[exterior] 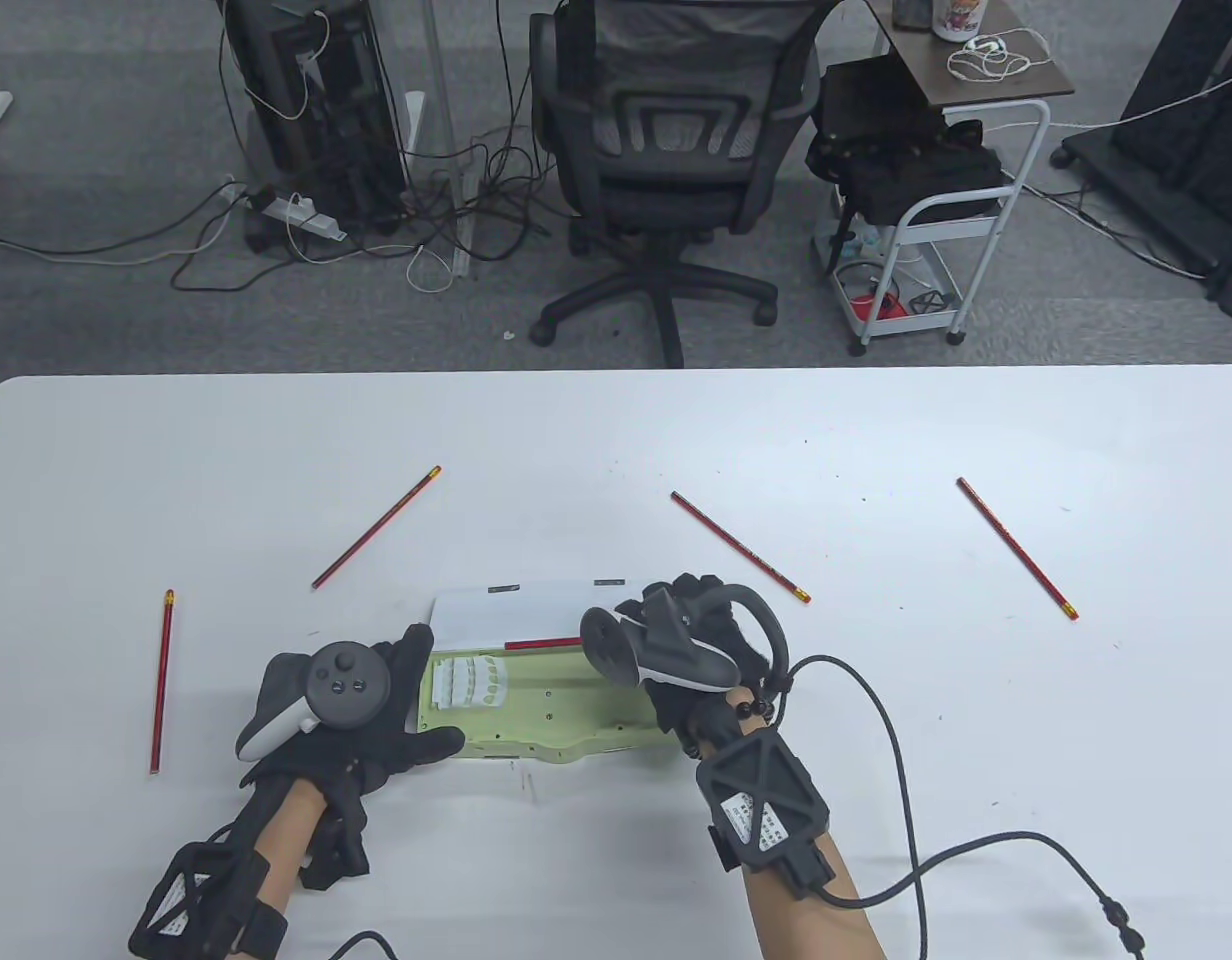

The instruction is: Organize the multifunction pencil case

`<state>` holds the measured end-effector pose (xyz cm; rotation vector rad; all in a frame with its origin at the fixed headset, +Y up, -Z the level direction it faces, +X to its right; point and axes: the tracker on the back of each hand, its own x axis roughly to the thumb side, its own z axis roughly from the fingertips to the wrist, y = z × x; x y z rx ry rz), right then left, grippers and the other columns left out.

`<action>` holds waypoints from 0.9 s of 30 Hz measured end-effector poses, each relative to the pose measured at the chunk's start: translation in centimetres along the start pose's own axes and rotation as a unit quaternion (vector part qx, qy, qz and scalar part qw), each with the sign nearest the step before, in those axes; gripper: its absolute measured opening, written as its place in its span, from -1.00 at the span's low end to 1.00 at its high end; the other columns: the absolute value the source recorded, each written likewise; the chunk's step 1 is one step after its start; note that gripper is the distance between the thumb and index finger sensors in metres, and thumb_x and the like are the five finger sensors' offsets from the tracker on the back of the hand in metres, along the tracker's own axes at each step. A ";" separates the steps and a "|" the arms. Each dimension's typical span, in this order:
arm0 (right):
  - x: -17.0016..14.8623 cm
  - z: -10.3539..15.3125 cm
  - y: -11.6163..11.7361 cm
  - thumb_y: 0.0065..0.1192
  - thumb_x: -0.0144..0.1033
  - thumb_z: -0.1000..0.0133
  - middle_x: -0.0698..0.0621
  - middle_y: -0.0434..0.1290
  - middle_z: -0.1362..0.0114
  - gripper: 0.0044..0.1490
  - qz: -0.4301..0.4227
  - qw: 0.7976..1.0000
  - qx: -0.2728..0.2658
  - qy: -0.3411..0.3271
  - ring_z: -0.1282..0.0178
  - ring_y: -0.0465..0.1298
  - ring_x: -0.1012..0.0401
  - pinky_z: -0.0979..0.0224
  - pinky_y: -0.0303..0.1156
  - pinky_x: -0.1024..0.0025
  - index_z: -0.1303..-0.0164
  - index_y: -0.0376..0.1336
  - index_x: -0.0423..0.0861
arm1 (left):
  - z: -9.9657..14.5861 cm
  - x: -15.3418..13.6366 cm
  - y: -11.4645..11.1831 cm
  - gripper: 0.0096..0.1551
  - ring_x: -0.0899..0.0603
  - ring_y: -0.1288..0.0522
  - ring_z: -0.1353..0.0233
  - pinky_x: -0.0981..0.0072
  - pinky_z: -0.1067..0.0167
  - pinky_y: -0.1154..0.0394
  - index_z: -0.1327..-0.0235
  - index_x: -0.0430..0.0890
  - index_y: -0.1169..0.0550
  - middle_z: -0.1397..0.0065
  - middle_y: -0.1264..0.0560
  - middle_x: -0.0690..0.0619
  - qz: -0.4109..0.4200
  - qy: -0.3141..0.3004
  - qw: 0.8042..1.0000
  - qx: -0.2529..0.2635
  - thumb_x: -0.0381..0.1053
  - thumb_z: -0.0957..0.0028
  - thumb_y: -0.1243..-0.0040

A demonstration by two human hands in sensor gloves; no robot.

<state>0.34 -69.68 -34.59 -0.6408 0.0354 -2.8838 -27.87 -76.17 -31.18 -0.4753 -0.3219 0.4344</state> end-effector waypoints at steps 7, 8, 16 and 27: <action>1.4 -0.5 0.5 0.28 -0.26 -0.02 -0.13 0.48 -0.28 -0.47 0.041 0.999 0.001 -0.022 -0.29 0.52 -0.12 -0.46 0.40 -0.21 -0.23 0.33 0.00 | 0.0 0.0 0.0 0.41 -0.51 0.14 -0.75 -0.51 -0.48 0.13 -0.71 -0.10 0.32 -0.86 0.06 -0.28 -0.001 0.001 1.000 0.000 0.49 0.10 -0.07; 1.5 -0.5 0.5 0.28 -0.26 -0.02 -0.13 0.48 -0.28 -0.47 0.040 0.999 0.001 -0.022 -0.29 0.52 -0.12 -0.46 0.40 -0.21 -0.23 0.33 0.00 | 0.0 0.0 0.0 0.41 -0.51 0.14 -0.75 -0.51 -0.48 0.13 -0.70 -0.10 0.32 -0.86 0.06 -0.27 -0.001 0.001 1.000 -0.001 0.50 0.10 -0.07; 2.3 -0.8 0.5 0.29 -0.26 -0.02 -0.12 0.49 -0.27 -0.47 0.048 0.998 -0.006 -0.033 -0.28 0.52 -0.11 -0.45 0.41 -0.20 -0.23 0.34 0.00 | 0.0 0.0 0.0 0.41 -0.51 0.14 -0.75 -0.51 -0.48 0.13 -0.70 -0.10 0.32 -0.86 0.06 -0.28 -0.001 0.001 1.000 -0.001 0.50 0.10 -0.07; 3.6 -1.2 0.5 0.34 -0.25 0.01 -0.08 0.52 -0.22 -0.47 0.055 0.997 -0.008 -0.056 -0.25 0.55 -0.08 -0.43 0.44 -0.17 -0.19 0.37 0.00 | 0.0 0.0 0.0 0.41 -0.51 0.14 -0.75 -0.51 -0.48 0.14 -0.70 -0.10 0.32 -0.86 0.06 -0.27 -0.002 0.001 1.000 -0.001 0.50 0.10 -0.07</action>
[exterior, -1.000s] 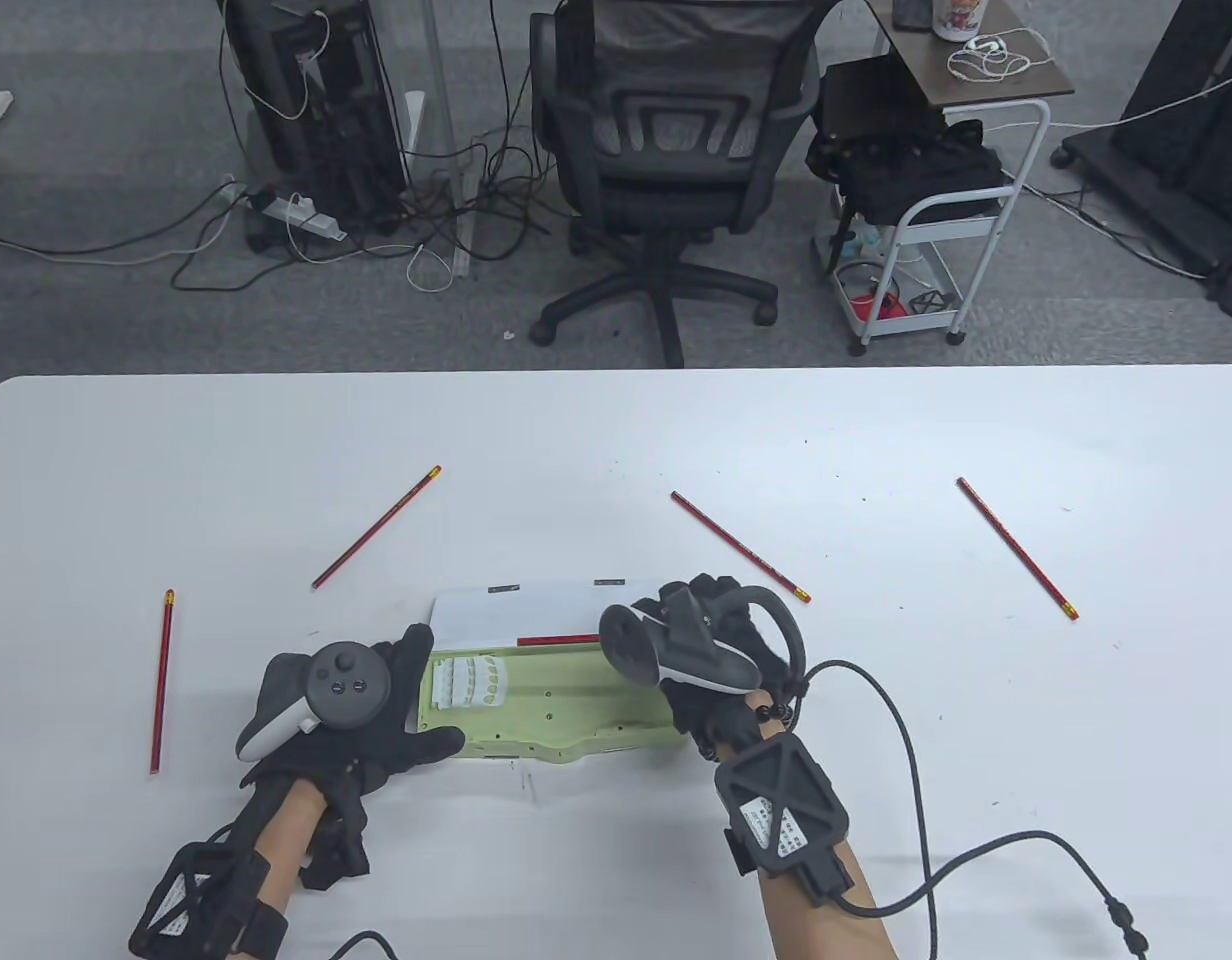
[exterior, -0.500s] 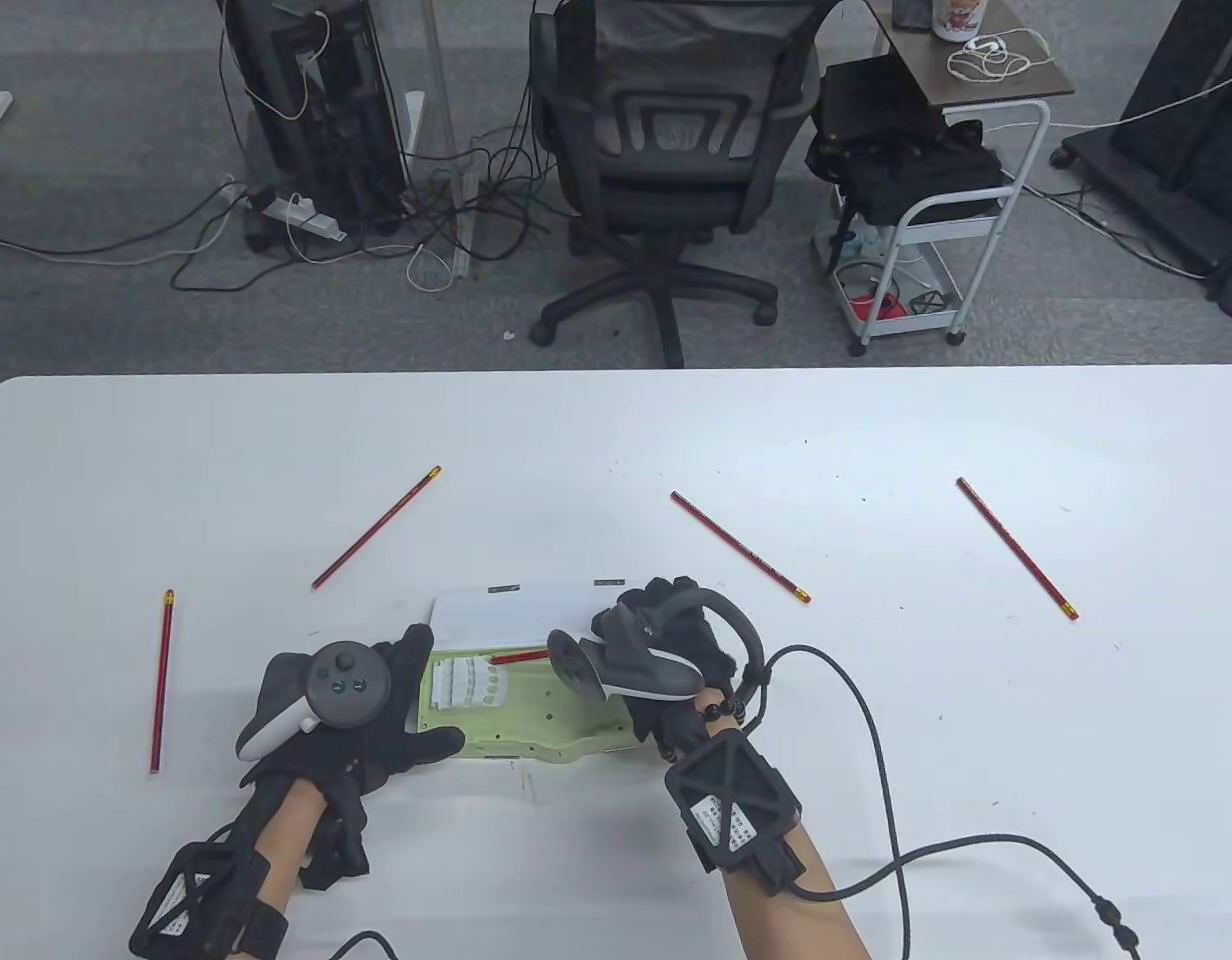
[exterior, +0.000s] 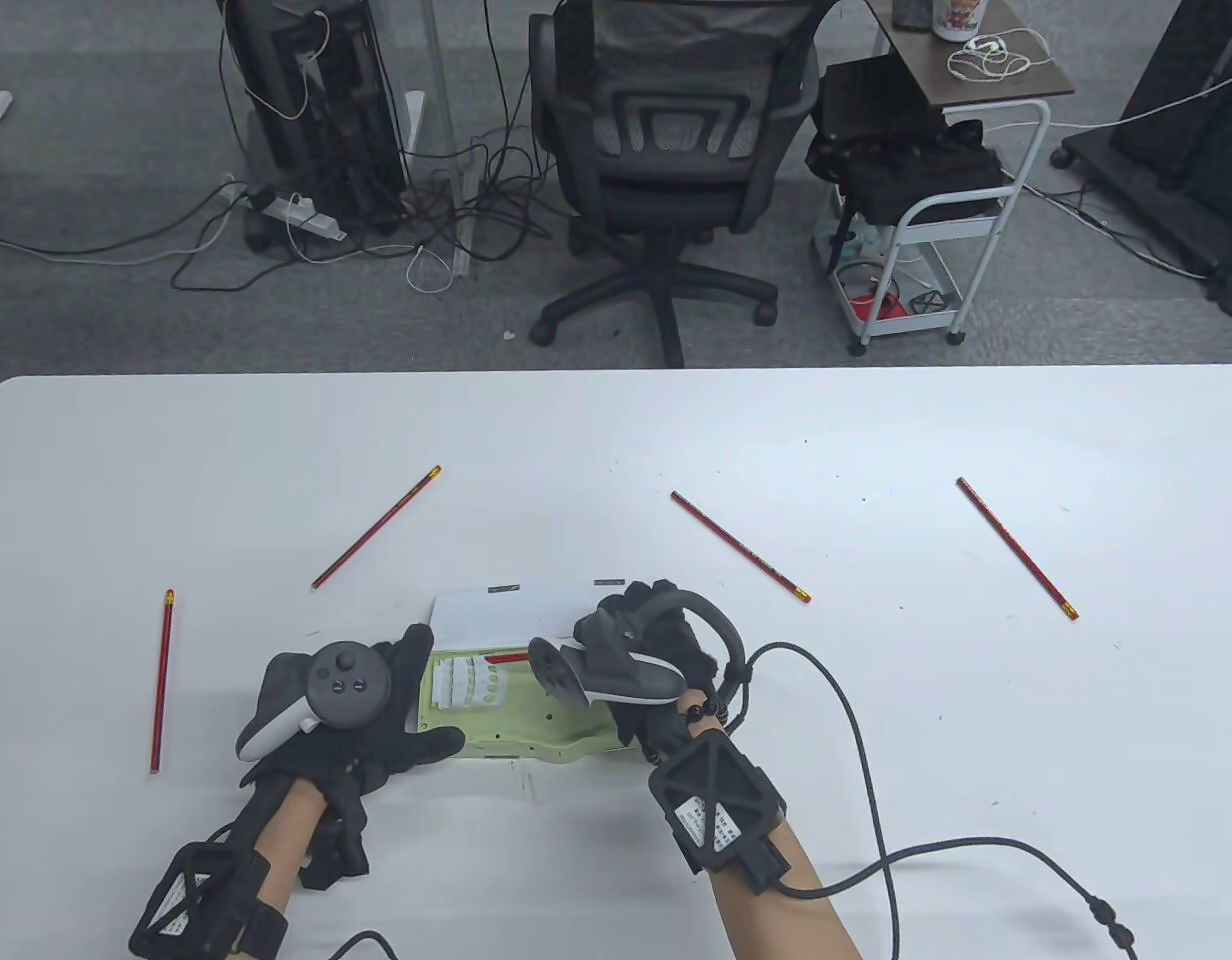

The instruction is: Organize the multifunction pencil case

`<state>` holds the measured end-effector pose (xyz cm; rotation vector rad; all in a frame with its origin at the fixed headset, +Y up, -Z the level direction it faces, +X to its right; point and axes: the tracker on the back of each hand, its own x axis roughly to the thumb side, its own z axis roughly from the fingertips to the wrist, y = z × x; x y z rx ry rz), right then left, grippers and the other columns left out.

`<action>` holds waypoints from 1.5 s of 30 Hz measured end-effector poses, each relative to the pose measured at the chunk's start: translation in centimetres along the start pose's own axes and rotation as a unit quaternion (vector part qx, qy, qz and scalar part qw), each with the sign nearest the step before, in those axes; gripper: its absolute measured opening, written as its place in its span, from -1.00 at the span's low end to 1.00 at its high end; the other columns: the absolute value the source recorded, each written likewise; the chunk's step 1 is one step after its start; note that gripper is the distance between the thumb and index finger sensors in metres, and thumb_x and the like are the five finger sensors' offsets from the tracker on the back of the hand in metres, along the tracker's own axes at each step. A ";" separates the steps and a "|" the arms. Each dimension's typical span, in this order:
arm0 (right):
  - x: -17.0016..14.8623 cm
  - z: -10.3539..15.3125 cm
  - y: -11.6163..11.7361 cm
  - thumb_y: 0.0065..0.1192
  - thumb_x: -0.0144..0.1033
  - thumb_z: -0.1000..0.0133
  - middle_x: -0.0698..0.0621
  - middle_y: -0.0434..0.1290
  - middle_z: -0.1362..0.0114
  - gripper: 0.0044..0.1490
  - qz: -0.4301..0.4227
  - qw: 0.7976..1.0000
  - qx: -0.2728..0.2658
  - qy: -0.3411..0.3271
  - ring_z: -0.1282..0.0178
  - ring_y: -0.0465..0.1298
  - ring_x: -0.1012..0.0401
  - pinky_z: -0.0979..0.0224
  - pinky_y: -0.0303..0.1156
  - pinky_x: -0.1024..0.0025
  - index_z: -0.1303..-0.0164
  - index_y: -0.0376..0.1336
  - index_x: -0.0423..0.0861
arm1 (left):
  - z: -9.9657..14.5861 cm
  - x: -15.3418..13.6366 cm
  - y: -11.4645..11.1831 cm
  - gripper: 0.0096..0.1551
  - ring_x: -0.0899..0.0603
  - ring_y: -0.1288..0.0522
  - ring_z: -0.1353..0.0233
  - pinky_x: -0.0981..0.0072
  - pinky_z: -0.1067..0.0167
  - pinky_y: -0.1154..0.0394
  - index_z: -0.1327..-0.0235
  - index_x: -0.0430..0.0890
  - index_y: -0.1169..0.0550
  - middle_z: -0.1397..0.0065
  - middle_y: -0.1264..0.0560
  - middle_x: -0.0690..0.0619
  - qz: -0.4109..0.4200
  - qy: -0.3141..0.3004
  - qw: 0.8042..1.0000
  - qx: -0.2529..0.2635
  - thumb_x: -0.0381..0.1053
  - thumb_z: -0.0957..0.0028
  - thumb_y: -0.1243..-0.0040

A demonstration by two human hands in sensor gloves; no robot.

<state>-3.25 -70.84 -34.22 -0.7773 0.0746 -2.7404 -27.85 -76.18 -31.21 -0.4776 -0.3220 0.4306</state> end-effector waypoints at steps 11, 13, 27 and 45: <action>-0.3 0.2 -0.1 0.32 -0.16 0.00 -0.09 0.53 -0.26 -0.37 -0.018 1.000 0.001 0.009 -0.28 0.56 -0.10 -0.42 0.45 -0.15 -0.28 0.34 -0.06 | 0.0 0.0 0.0 0.41 -0.51 0.14 -0.75 -0.51 -0.48 0.14 -0.70 -0.10 0.32 -0.86 0.06 -0.28 0.000 0.000 1.000 0.000 0.50 0.10 -0.07; -1.2 0.7 -0.3 0.29 -0.13 -0.01 -0.11 0.53 -0.27 -0.34 -0.038 0.999 -0.006 0.023 -0.29 0.56 -0.11 -0.42 0.45 -0.16 -0.31 0.33 -0.08 | 0.0 0.0 0.0 0.41 -0.51 0.14 -0.75 -0.51 -0.48 0.14 -0.70 -0.10 0.32 -0.86 0.06 -0.27 0.000 0.000 1.000 0.000 0.50 0.10 -0.07; -7.3 4.8 0.0 0.19 0.00 -0.06 -0.25 0.40 -0.47 -0.20 -0.188 0.967 -0.054 0.161 -0.45 0.45 -0.24 -0.48 0.32 -0.30 -0.47 0.24 -0.14 | 0.0 0.0 -0.1 0.41 -0.52 0.15 -0.75 -0.51 -0.48 0.14 -0.70 -0.10 0.32 -0.86 0.06 -0.28 -0.001 -0.002 1.000 0.002 0.50 0.10 -0.07; -8.4 5.9 2.9 0.18 0.04 -0.07 -0.34 0.30 -0.54 -0.11 -0.190 0.951 -0.033 0.239 -0.49 0.37 -0.32 -0.48 0.24 -0.38 -0.53 0.17 -0.20 | 0.0 -0.1 -0.1 0.41 -0.51 0.15 -0.75 -0.51 -0.47 0.15 -0.70 -0.10 0.32 -0.86 0.07 -0.28 0.001 -0.005 1.000 0.005 0.50 0.09 -0.06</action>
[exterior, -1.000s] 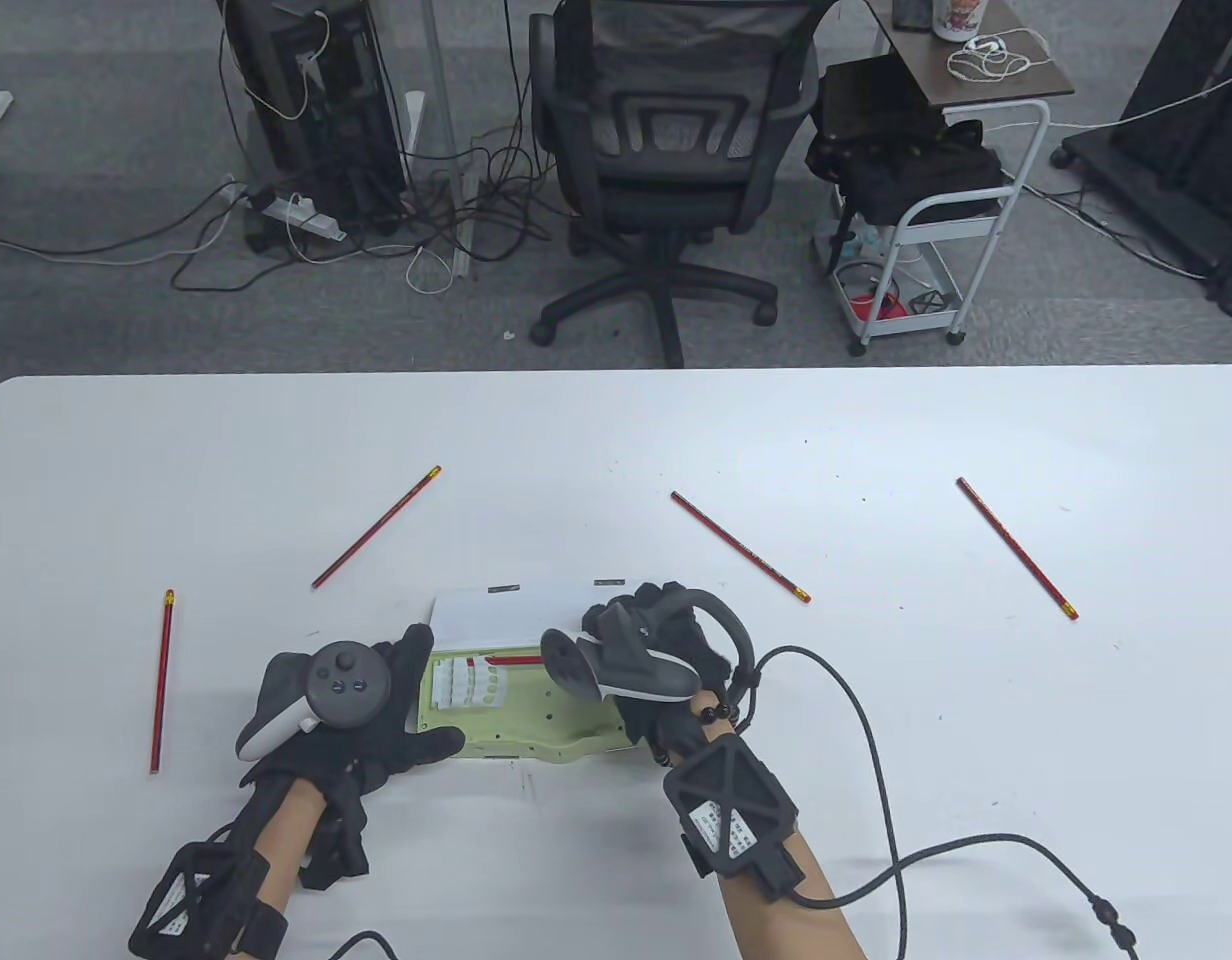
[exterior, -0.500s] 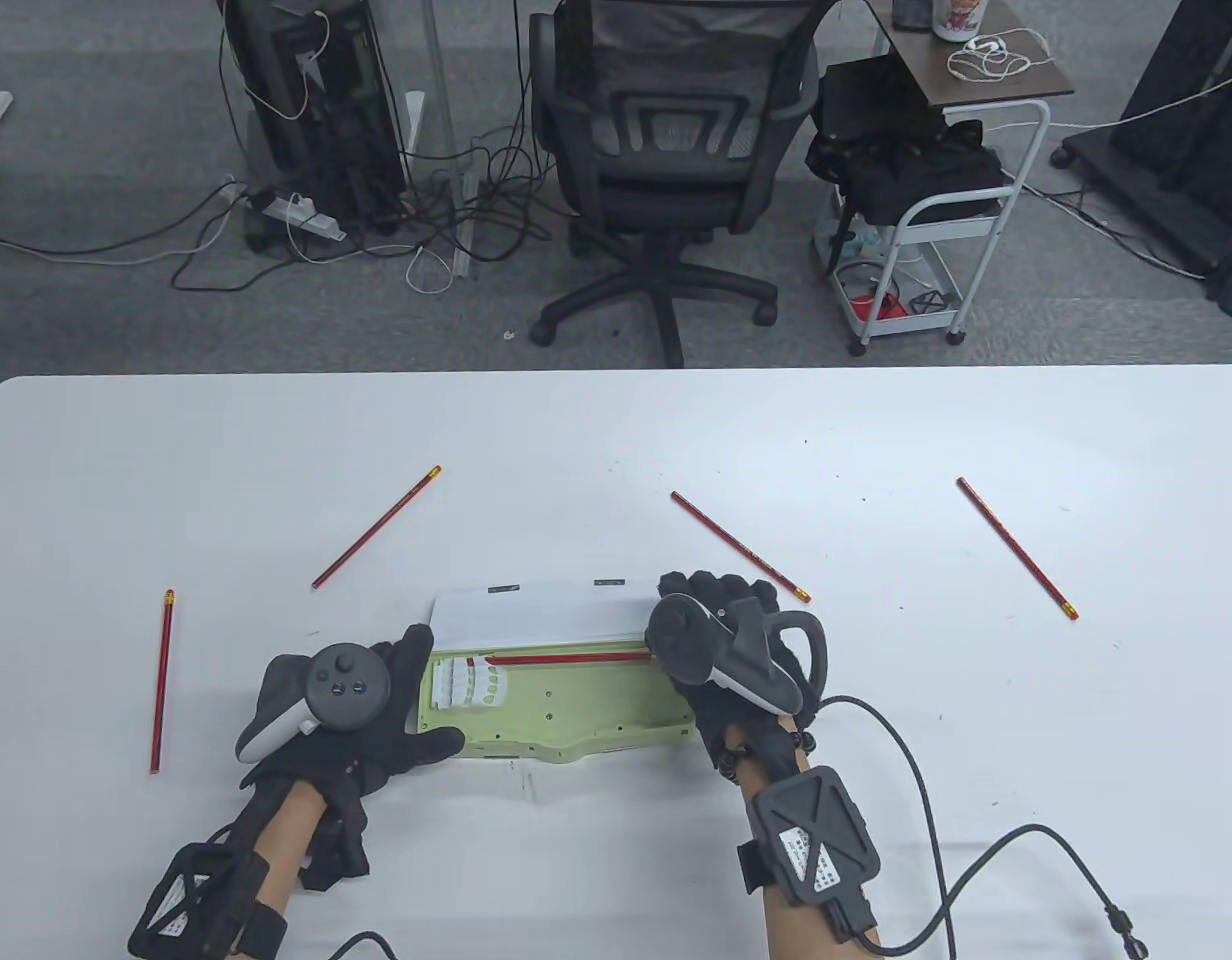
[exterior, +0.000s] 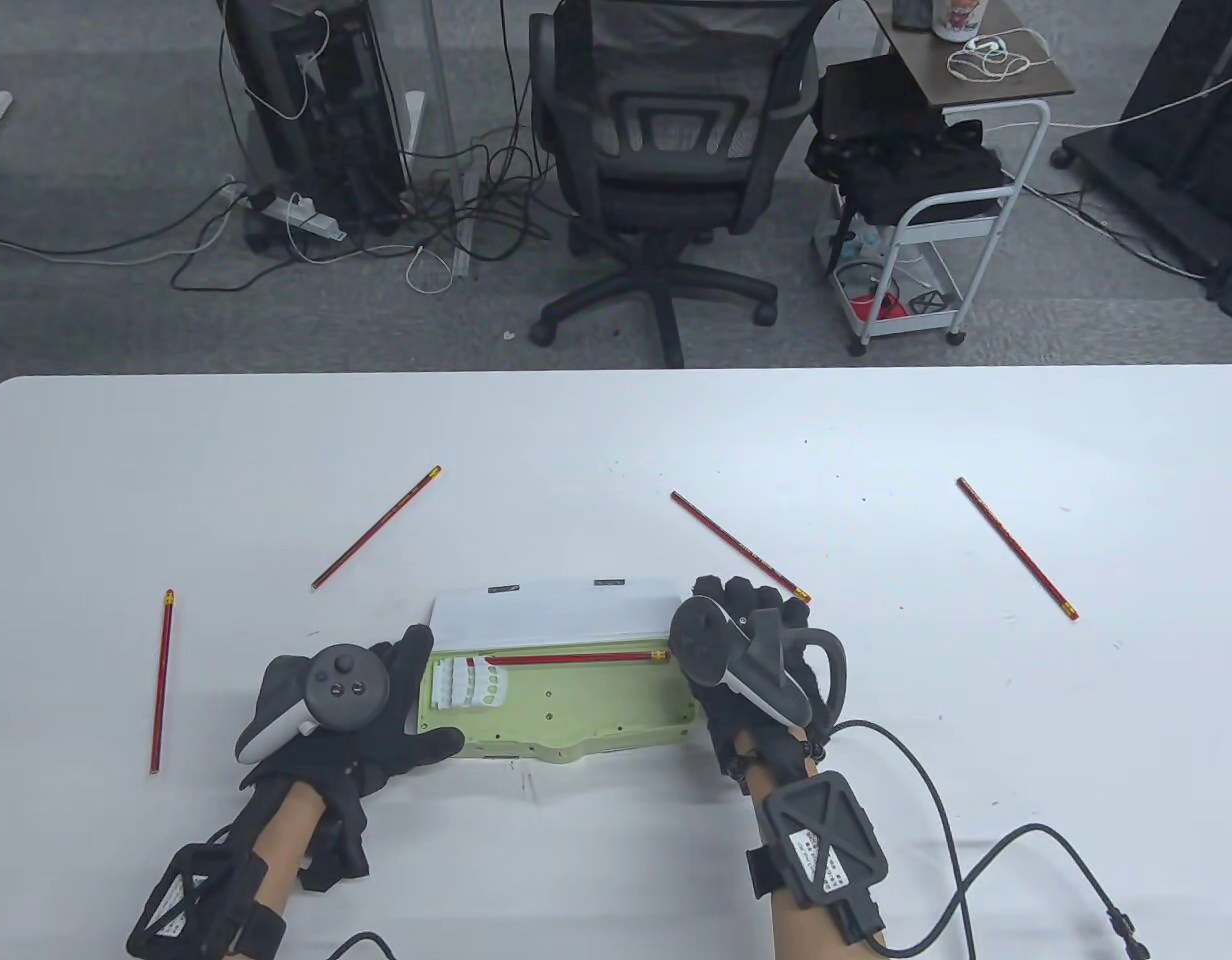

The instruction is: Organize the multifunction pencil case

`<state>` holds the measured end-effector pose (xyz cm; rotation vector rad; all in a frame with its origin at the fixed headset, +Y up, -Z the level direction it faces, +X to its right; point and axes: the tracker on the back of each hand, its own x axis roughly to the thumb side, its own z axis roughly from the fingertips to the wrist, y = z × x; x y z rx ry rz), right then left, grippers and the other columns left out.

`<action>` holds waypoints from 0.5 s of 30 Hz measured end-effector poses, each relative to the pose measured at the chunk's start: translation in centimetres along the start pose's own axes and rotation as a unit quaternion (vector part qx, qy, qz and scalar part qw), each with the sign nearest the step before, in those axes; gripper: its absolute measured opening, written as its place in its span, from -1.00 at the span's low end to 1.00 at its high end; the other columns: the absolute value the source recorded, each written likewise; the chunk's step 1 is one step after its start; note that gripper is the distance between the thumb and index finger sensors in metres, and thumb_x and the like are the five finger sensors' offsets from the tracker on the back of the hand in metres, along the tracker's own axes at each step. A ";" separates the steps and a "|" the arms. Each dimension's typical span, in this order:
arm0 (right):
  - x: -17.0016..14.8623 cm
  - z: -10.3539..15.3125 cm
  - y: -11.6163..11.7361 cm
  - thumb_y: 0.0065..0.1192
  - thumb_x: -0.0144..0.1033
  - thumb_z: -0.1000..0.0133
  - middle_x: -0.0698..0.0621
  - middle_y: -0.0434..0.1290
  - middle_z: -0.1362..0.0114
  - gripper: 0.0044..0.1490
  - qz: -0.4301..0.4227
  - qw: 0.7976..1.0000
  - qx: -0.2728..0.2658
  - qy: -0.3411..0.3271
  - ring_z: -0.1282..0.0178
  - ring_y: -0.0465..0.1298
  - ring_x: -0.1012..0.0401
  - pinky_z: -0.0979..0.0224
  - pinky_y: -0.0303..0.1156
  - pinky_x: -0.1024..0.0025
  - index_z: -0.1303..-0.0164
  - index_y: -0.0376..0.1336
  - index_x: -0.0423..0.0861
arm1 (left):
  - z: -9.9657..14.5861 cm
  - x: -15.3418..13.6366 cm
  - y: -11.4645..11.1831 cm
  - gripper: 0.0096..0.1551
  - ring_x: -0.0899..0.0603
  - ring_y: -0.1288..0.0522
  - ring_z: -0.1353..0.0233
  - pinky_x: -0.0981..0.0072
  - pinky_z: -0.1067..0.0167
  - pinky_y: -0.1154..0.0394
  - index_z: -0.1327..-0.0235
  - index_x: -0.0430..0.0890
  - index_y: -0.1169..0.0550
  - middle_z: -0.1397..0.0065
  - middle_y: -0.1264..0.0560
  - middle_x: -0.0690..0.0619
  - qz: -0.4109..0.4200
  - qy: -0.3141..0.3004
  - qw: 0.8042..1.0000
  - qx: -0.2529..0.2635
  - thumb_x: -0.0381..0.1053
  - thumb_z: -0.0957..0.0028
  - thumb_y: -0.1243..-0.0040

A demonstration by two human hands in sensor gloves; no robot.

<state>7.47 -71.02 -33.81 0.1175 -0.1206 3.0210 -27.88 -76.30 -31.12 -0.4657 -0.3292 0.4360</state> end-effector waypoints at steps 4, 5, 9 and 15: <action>0.4 -0.2 0.3 0.19 0.03 -0.07 -0.34 0.29 -0.54 -0.11 0.014 1.000 0.004 0.003 -0.49 0.37 -0.33 -0.48 0.24 -0.38 -0.54 0.16 -0.20 | 0.0 0.0 0.0 0.41 -0.51 0.15 -0.75 -0.51 -0.47 0.16 -0.70 -0.10 0.32 -0.86 0.07 -0.28 0.000 0.000 1.000 0.000 0.50 0.09 -0.06; 0.5 -0.2 0.4 0.19 0.02 -0.07 -0.34 0.29 -0.54 -0.11 0.017 1.000 0.006 0.003 -0.49 0.37 -0.33 -0.48 0.24 -0.38 -0.54 0.16 -0.20 | 0.0 0.0 0.0 0.41 -0.51 0.15 -0.75 -0.51 -0.47 0.16 -0.70 -0.10 0.32 -0.86 0.07 -0.28 0.000 0.000 1.000 0.000 0.50 0.09 -0.06; 0.8 -0.4 0.9 0.20 0.02 -0.07 -0.34 0.29 -0.54 -0.11 0.031 0.999 0.009 0.004 -0.49 0.36 -0.33 -0.48 0.24 -0.38 -0.54 0.16 -0.20 | 0.0 0.0 0.0 0.41 -0.51 0.15 -0.75 -0.51 -0.47 0.16 -0.70 -0.10 0.32 -0.86 0.07 -0.28 0.000 0.000 1.000 0.000 0.50 0.10 -0.06; 2.1 -0.6 1.6 0.24 -0.02 -0.06 -0.33 0.30 -0.53 -0.13 0.070 0.998 -0.001 0.001 -0.48 0.38 -0.32 -0.49 0.24 -0.37 -0.53 0.17 -0.21 | 0.0 0.0 -0.1 0.41 -0.51 0.15 -0.74 -0.51 -0.47 0.16 -0.70 -0.10 0.32 -0.86 0.07 -0.28 0.000 0.000 1.000 0.001 0.50 0.10 -0.06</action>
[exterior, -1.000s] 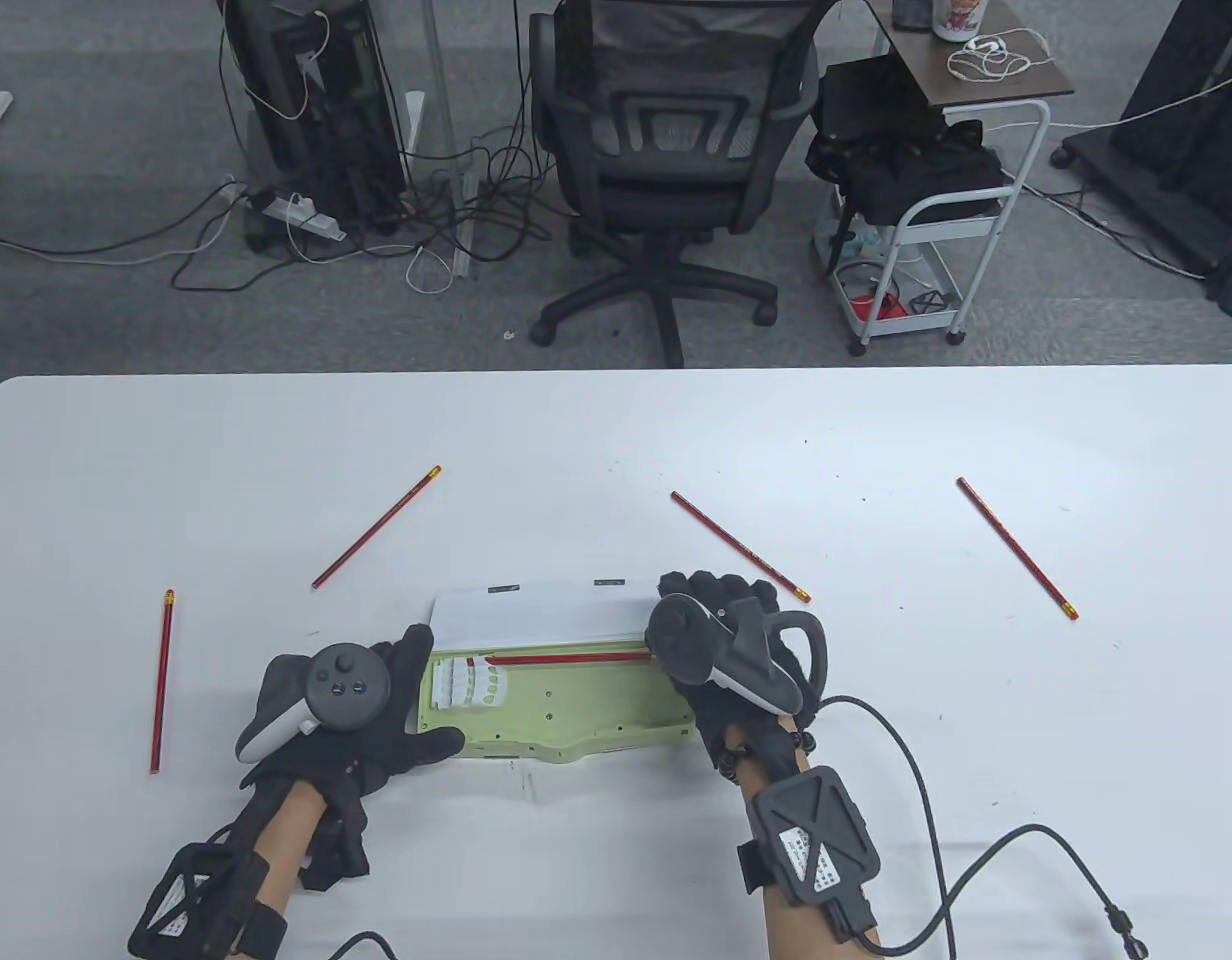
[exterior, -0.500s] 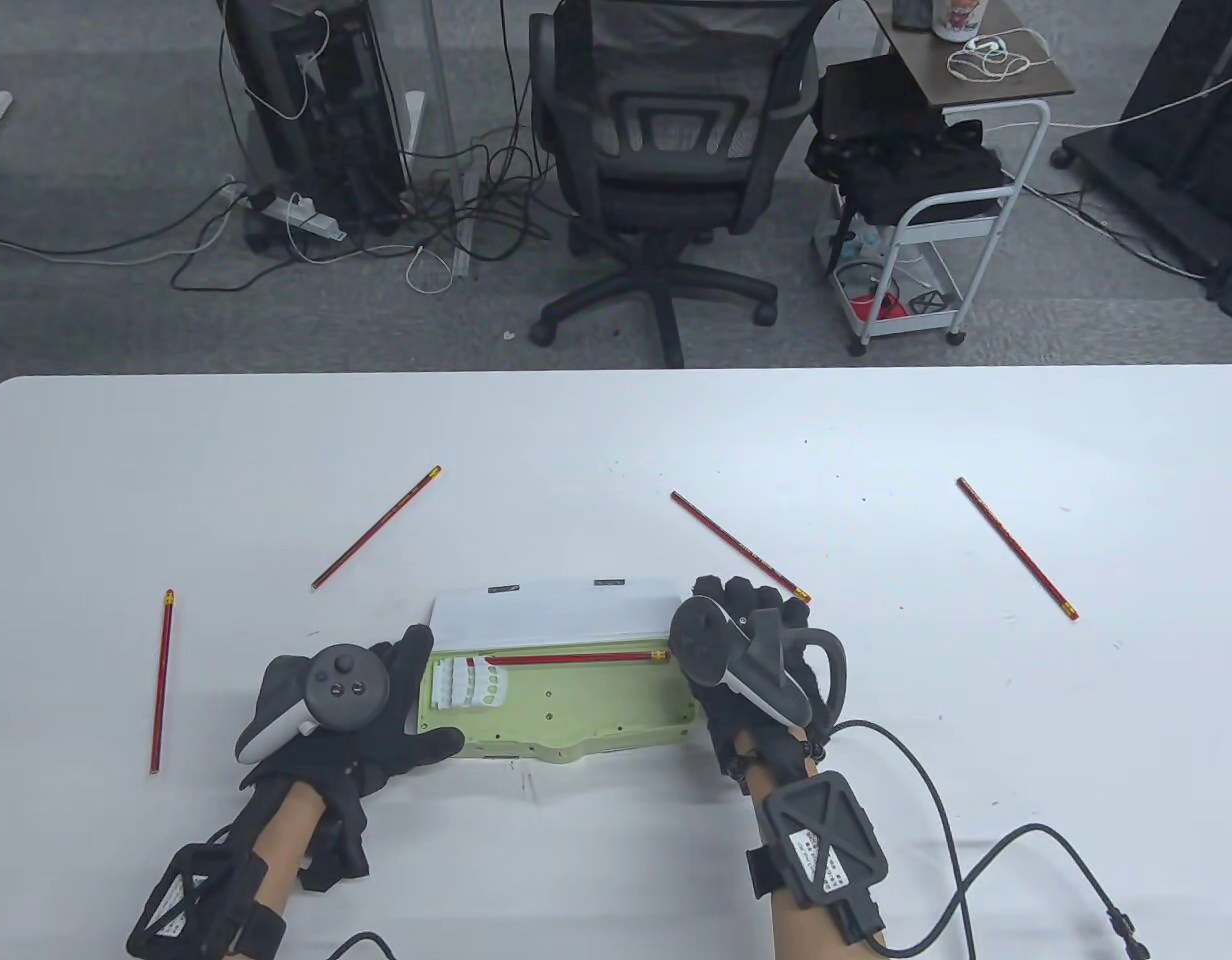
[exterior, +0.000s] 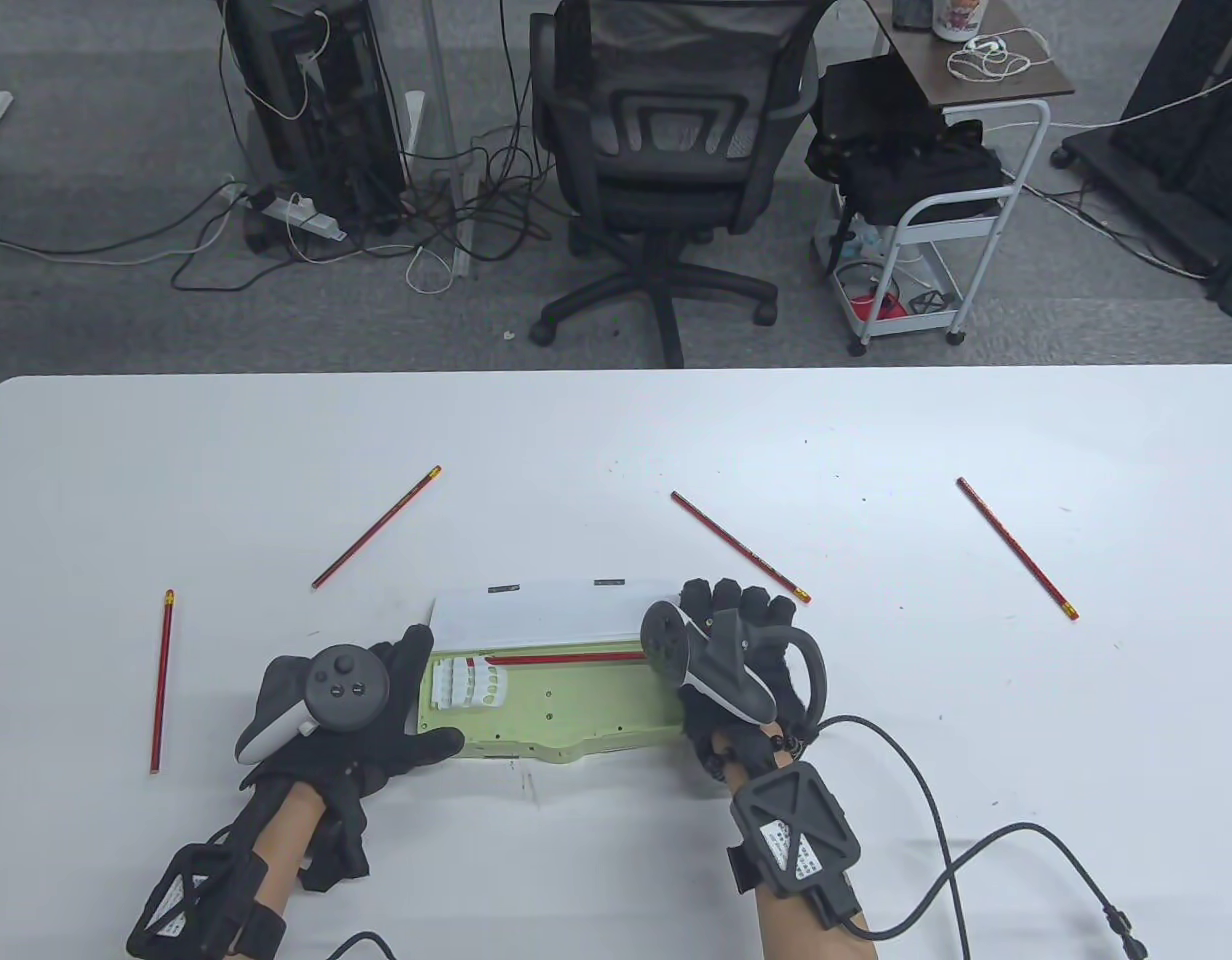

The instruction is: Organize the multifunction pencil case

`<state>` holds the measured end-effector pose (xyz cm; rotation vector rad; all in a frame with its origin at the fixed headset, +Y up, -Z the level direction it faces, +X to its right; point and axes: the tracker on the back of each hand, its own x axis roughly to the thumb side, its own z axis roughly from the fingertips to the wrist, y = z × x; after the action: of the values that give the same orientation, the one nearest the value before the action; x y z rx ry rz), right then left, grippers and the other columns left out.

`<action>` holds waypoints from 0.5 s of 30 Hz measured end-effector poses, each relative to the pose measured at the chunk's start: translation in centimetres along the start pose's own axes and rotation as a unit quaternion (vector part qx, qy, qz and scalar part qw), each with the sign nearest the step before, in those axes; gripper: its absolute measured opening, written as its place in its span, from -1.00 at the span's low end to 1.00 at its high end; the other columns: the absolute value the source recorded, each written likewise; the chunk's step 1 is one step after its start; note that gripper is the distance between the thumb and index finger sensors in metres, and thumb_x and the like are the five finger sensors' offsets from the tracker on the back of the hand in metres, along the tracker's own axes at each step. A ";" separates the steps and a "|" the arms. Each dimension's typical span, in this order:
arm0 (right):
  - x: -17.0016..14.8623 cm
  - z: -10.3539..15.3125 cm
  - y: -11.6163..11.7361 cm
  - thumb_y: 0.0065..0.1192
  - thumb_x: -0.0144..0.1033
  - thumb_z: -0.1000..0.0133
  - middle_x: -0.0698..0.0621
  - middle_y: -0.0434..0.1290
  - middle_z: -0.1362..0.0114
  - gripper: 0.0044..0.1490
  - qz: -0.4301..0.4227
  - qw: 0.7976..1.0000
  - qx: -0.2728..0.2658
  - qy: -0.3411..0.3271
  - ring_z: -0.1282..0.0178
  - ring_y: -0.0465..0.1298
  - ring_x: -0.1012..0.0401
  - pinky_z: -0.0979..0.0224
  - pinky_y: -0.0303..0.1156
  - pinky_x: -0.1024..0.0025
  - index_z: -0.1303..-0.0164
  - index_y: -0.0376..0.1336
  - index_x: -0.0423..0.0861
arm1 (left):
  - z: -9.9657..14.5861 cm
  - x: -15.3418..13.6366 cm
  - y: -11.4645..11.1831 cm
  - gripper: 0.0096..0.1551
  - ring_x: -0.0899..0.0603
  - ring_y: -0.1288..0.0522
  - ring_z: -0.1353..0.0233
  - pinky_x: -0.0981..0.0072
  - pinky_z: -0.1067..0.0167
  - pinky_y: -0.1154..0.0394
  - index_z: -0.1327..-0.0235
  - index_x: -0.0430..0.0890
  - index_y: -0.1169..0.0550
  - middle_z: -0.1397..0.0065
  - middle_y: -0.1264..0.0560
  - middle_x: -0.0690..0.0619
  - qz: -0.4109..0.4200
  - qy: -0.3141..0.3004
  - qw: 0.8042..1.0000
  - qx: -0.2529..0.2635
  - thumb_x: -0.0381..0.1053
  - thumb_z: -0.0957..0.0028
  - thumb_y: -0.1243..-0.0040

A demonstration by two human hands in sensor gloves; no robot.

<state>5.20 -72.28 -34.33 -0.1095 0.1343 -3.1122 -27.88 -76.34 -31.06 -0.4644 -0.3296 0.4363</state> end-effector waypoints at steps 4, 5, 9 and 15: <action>1.0 0.0 0.0 0.22 0.01 -0.06 -0.33 0.30 -0.53 -0.11 0.008 1.000 -0.004 -0.014 -0.48 0.38 -0.32 -0.49 0.24 -0.37 -0.53 0.16 -0.20 | 0.0 0.0 0.0 0.41 -0.51 0.15 -0.75 -0.50 -0.47 0.16 -0.70 -0.10 0.32 -0.86 0.07 -0.28 0.000 0.000 1.000 0.000 0.50 0.10 -0.06; 1.3 0.0 0.0 0.21 0.03 -0.06 -0.33 0.30 -0.53 -0.10 0.009 1.000 -0.004 -0.021 -0.48 0.38 -0.32 -0.49 0.24 -0.37 -0.53 0.16 -0.20 | 0.0 0.0 0.0 0.41 -0.51 0.15 -0.75 -0.51 -0.47 0.16 -0.70 -0.10 0.32 -0.86 0.07 -0.28 0.000 0.000 1.000 0.000 0.50 0.10 -0.06; 2.1 -0.1 0.0 0.21 0.01 -0.06 -0.33 0.31 -0.53 -0.12 0.011 0.999 -0.006 -0.030 -0.48 0.38 -0.31 -0.49 0.24 -0.37 -0.53 0.17 -0.20 | 0.0 0.0 0.0 0.41 -0.52 0.15 -0.75 -0.51 -0.47 0.16 -0.70 -0.10 0.32 -0.86 0.07 -0.28 0.002 0.000 1.000 -0.001 0.49 0.10 -0.07; 1.3 -0.1 -0.7 0.20 0.03 -0.06 -0.33 0.30 -0.54 -0.11 -0.002 0.999 -0.012 -0.030 -0.49 0.37 -0.32 -0.49 0.24 -0.37 -0.53 0.17 -0.20 | 0.0 0.0 0.0 0.41 -0.52 0.15 -0.75 -0.51 -0.47 0.16 -0.70 -0.10 0.32 -0.86 0.07 -0.28 0.002 0.000 1.000 -0.002 0.49 0.09 -0.07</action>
<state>3.85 -71.63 -34.32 -0.2049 0.1691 -3.1081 -27.88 -76.37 -31.05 -0.4684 -0.3300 0.4400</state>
